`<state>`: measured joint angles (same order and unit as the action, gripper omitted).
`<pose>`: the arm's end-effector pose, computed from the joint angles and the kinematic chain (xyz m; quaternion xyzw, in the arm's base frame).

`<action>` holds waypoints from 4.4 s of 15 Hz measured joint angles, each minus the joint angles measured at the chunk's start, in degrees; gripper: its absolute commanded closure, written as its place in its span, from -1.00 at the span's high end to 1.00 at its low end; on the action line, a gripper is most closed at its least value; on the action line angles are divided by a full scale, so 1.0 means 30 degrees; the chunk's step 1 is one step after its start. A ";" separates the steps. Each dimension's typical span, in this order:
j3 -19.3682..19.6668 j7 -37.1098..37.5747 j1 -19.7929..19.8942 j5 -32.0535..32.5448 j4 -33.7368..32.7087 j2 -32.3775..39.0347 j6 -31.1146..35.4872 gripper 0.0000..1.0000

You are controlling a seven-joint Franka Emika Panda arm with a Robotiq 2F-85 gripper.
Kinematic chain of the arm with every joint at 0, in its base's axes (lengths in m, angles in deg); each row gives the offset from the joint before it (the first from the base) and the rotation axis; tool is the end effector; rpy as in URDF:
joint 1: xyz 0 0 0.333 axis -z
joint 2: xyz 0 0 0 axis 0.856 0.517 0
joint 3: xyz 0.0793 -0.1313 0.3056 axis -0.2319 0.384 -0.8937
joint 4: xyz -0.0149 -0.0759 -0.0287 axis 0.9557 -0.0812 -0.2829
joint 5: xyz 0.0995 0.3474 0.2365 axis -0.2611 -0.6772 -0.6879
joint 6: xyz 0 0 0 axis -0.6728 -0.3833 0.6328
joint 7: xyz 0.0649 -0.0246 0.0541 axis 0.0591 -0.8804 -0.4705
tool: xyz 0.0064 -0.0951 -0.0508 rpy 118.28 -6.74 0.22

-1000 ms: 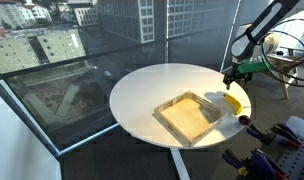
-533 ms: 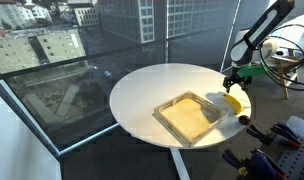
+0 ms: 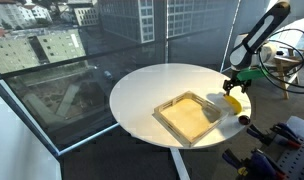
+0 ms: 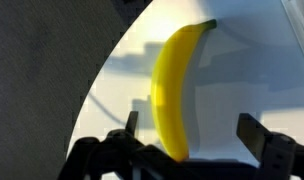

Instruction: Put the banana in the box

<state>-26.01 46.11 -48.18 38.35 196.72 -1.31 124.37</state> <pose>0.4926 -0.2248 0.1388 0.9588 -0.2739 -0.0615 0.0442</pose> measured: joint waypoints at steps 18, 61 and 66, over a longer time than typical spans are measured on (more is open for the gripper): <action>0.0003 -0.0434 0.0657 -0.0020 0.0048 0.1523 0.1906 1.00; -0.0189 -0.1056 0.1317 -0.0257 -0.0030 0.2521 0.2105 -0.68; -0.0263 -0.1480 0.1200 -0.0257 -0.0027 0.2486 0.1986 -0.68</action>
<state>-26.80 41.68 -44.58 37.58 196.63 6.14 130.32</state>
